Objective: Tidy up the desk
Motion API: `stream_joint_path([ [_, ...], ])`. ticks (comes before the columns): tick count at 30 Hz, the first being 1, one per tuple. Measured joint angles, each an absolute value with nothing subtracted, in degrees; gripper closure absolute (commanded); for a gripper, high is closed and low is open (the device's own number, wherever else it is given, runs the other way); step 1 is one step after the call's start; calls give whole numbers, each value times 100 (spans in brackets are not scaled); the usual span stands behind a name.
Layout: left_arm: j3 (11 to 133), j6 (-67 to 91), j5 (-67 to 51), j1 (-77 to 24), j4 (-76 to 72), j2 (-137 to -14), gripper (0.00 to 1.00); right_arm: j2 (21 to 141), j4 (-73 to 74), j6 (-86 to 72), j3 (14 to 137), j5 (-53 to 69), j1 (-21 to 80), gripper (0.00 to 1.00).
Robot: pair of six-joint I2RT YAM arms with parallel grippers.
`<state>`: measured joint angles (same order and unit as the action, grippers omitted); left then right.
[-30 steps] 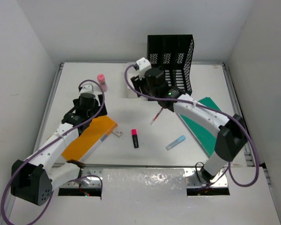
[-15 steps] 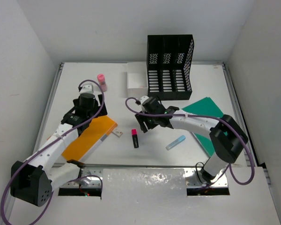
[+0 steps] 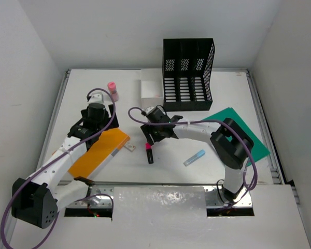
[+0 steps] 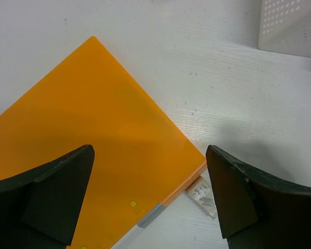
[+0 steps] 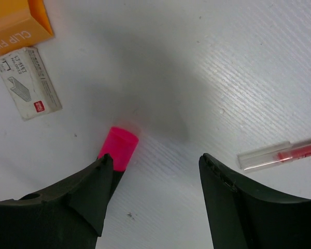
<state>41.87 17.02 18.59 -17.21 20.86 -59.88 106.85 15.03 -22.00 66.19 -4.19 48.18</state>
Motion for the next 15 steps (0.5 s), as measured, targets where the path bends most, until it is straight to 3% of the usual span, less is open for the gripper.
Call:
stream_joint_path([
  [15,4187,1896,2515,-1772,2226,-6007,14,10986,1778,-2877,6954,-508,5505,41],
])
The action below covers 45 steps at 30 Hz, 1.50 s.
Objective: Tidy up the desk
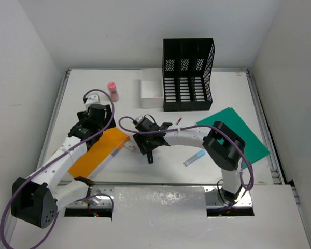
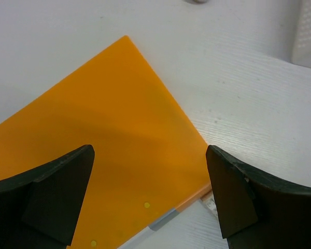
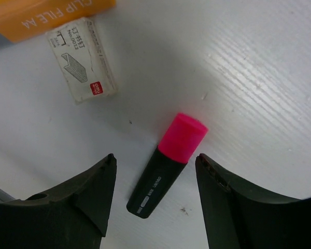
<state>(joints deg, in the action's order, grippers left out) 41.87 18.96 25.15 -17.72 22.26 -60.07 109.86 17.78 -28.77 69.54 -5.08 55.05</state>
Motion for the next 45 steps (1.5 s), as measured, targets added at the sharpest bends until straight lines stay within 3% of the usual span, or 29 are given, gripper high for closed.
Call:
stream_joint_path([
  [8,4187,2237,3479,-1774,2554,-5765,13,11024,1540,-3291,6501,-757,5603,48],
  [10,4187,2276,3583,-1774,2569,-5651,13,11008,1411,-3328,6423,-847,5614,76],
  [11,4187,2285,3634,-1774,2571,-5607,13,10997,1330,-3347,6372,-884,5616,98],
  [12,4187,2290,3645,-1774,2571,-5583,13,10982,1260,-3400,6329,-888,5616,100],
  [17,4187,2300,3701,-1774,2591,-5572,13,10857,1107,-3422,6191,-998,5640,100],
  [21,4187,2298,3715,-1774,2596,-5570,13,10774,1938,-2963,6504,-1435,5651,100],
  [26,4187,2298,3730,-1774,2593,-5572,13,10781,2585,-1900,8200,-2440,5588,100],
  [34,4187,2298,3734,-1776,2593,-5605,13,11480,1933,-985,10643,-3033,4554,100],
  [45,4187,2298,3732,-1776,2596,-5649,13,12713,646,-274,10619,-2655,3684,100],
])
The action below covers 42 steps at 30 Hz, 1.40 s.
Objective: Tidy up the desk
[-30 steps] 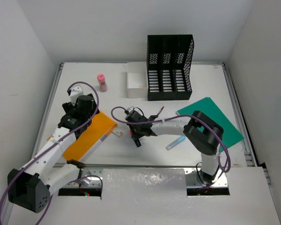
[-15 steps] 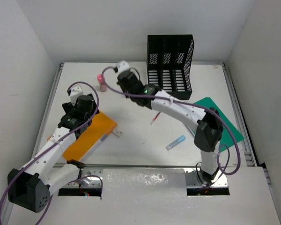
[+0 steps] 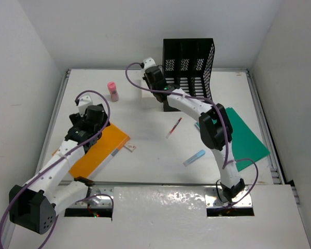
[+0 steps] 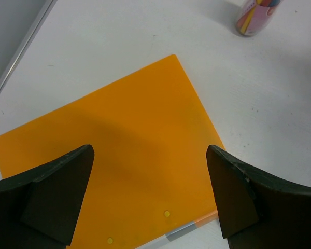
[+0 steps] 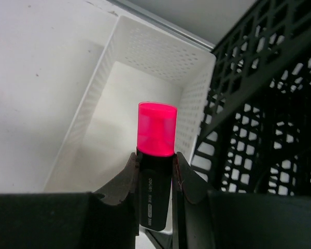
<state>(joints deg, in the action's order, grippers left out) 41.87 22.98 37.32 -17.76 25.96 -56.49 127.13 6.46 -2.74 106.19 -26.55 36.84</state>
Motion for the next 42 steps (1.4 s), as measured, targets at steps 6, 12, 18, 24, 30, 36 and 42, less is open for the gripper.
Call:
stream_joint_path([
  [6,4187,2298,3736,-1776,2596,-5760,13,13076,222,-235,10785,-2327,3638,84],
  [12,4187,2298,3745,-1776,2596,-5905,13,13349,152,-215,10958,-2167,3614,58],
  [18,4187,2296,3750,-1776,2591,-5937,13,13343,110,-104,10958,-2121,3612,45],
  [24,4187,2294,3741,-1776,2591,-5990,13,12809,366,19,10770,-2108,3612,41],
  [30,4187,2274,3701,-1776,2567,-6003,13,10429,443,-740,8849,-2373,3614,40],
  [36,4187,2255,3588,-1776,2543,-6038,13,8807,784,-2477,6646,-2773,3636,40],
  [42,4187,2252,3446,-1776,2543,-6038,13,8746,1079,-3846,4941,-2801,3651,41],
])
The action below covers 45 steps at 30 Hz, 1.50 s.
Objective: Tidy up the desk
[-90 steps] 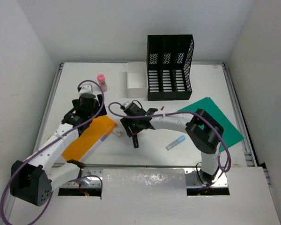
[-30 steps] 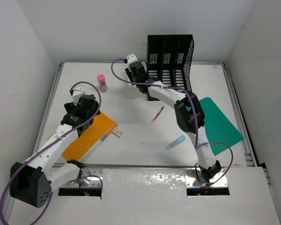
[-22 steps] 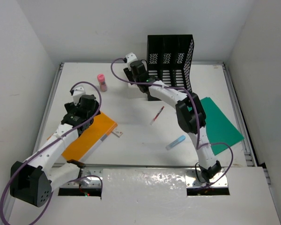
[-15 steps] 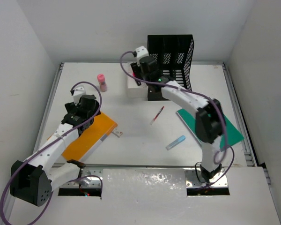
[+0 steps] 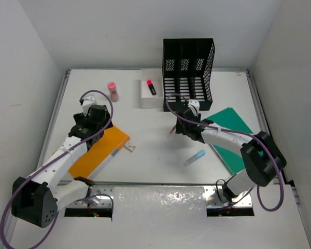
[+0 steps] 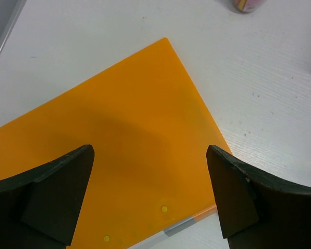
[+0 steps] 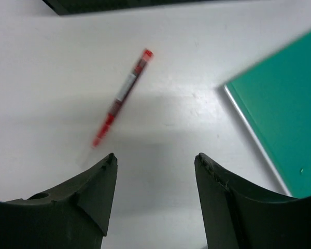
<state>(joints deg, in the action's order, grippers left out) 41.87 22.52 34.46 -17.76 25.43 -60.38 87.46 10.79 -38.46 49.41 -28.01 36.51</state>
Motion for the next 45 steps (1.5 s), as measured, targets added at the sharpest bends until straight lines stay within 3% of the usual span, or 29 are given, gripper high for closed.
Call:
stream_joint_path([
  [10,4187,2233,3380,-1776,2545,-5996,13,9362,32,-4735,4635,-2845,3651,44],
  [18,4187,2233,3385,-1776,2547,-5933,13,10298,-152,-5682,5183,-3015,3658,53],
  [28,4187,2233,3428,-1776,2550,-5848,13,10833,600,-6283,6014,-3769,4174,65],
  [42,4187,2233,3435,-1776,2547,-5815,13,10844,1249,-6514,5741,-4143,4403,65],
  [45,4187,2233,3441,-1776,2547,-5811,13,10840,1114,-6519,5662,-4193,4403,75],
])
